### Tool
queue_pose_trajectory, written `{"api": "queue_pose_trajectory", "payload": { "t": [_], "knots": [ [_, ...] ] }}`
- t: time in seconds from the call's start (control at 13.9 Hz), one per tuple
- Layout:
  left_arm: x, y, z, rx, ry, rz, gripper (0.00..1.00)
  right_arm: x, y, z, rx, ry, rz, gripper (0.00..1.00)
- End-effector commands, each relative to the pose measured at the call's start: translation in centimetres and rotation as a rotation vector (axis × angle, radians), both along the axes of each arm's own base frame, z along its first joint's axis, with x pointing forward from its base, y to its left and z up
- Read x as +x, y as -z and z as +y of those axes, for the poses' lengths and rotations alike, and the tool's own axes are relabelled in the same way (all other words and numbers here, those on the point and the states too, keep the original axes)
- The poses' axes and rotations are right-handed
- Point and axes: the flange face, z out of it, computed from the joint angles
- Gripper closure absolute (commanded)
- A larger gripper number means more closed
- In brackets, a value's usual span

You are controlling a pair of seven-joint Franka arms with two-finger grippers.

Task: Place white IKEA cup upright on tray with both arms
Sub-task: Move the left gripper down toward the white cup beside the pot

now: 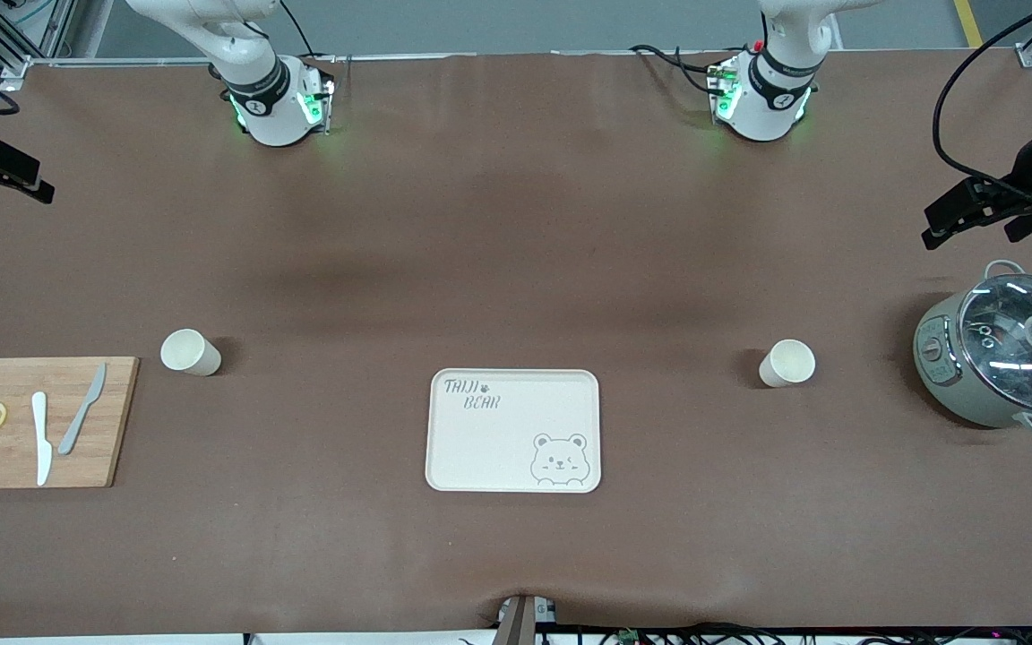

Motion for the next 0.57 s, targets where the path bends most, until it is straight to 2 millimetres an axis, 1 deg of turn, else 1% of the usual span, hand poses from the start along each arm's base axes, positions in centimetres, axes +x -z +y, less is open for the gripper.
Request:
{"api": "queue_pose_trajectory", "payload": {
  "t": [0.0, 0.22, 0.43, 0.5],
  "knots": [
    [0.1, -0.6, 0.2, 0.007, 0.01, 0.004, 0.0, -0.6, -0.1, -0.2, 0.016, 0.018, 0.004, 0.0],
    [0.1, -0.5, 0.3, 0.007, 0.007, 0.006, 0.0, -0.6, -0.1, -0.2, 0.016, 0.02, 0.004, 0.0],
    [1.3, 1.2, 0.7, -0.003, -0.001, 0.036, 0.0, -0.6, -0.1, -0.2, 0.016, 0.018, 0.004, 0.0],
    [2.0, 1.6, 1.7, -0.011, -0.017, 0.04, 0.0, -0.6, -0.1, -0.2, 0.016, 0.018, 0.004, 0.0]
  ]
}}
